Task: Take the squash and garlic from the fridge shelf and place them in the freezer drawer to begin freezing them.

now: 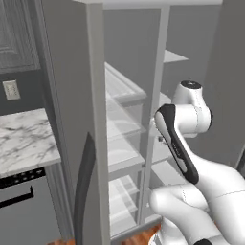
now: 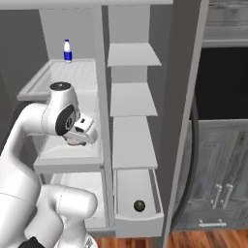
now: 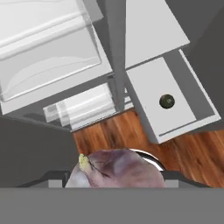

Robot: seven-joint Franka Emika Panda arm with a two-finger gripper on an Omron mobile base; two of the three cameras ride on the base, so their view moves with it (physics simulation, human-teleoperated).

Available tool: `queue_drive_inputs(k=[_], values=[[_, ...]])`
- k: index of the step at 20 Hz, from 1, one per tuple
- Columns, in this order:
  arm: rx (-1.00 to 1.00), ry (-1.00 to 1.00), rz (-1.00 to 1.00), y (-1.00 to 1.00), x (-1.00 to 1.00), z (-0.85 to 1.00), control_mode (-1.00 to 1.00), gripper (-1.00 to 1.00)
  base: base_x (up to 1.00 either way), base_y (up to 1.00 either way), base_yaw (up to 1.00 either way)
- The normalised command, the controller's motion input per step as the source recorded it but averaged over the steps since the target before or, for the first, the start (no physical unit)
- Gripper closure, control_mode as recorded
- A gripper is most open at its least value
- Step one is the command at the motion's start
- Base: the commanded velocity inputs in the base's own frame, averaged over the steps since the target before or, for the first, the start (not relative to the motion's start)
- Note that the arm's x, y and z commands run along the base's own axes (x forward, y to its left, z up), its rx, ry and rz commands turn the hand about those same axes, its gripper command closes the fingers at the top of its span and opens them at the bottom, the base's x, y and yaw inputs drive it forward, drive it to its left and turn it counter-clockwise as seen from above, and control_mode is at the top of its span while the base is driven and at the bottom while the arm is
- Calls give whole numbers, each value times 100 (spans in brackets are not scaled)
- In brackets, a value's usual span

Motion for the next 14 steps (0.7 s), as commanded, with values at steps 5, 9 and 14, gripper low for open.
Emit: queue_drive_inputs(k=[5, 9, 14], values=[[0, 0, 0, 0, 0, 0, 100, 100, -30, -40, -38], [-5, 4, -11, -8, -3, -8, -100, 100, -5, -6, -8], [0, 20, -7, -61, 8, -65, -100, 100, 0, 0, 0]])
